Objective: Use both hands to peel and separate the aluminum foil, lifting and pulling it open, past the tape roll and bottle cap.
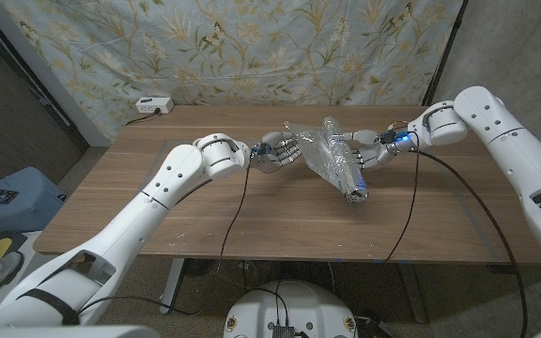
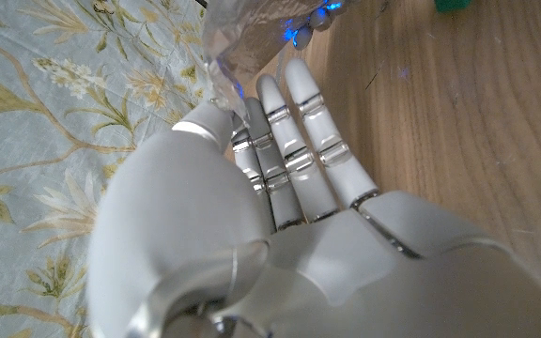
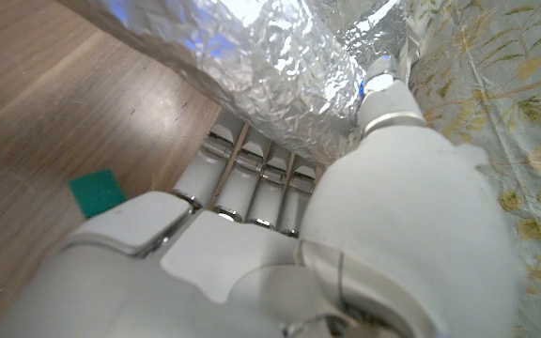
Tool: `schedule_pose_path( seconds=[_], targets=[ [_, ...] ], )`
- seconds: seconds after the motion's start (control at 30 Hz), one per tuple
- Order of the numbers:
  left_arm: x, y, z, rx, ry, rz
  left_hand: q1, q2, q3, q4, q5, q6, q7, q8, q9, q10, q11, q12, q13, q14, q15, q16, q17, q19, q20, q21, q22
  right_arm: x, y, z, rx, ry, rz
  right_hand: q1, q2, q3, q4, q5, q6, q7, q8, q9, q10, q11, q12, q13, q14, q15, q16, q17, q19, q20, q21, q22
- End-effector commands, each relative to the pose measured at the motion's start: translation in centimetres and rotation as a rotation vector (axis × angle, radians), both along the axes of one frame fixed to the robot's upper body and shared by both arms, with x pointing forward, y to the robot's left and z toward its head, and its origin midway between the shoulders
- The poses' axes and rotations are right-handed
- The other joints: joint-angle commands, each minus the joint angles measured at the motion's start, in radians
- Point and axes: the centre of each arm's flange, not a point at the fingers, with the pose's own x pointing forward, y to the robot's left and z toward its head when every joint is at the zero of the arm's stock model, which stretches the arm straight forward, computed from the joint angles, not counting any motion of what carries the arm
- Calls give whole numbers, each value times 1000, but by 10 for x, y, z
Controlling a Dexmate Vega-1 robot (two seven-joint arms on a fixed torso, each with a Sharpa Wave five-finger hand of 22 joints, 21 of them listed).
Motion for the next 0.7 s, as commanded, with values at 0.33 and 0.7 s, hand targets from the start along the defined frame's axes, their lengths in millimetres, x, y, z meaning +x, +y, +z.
schedule_pose_path(
  seconds=[0.33,0.7],
  targets=[
    [-1,-2,-2,20,12,-10,-3,-4,9,1,-2,3,1,-1,2,27,-20,6,5,10,-2,-10,5,-5,3,17,1,-2,-10,-1,26,-59,24,-30,176,19,10,5,28,14,-1,2,-1,-1,4,4,16,-17,-5,8,2,-2,3,-2],
    [-5,5,2,21,6,-16,-2,-3,9,0,-2,5,3,-2,2,27,-21,3,3,11,-8,-11,9,-8,2,22,0,-3,-16,-8,64,-74,57,-53,171,9,21,2,8,18,-16,0,-28,14,-6,4,-13,1,-21,8,-15,7,-3,-2]
  ],
)
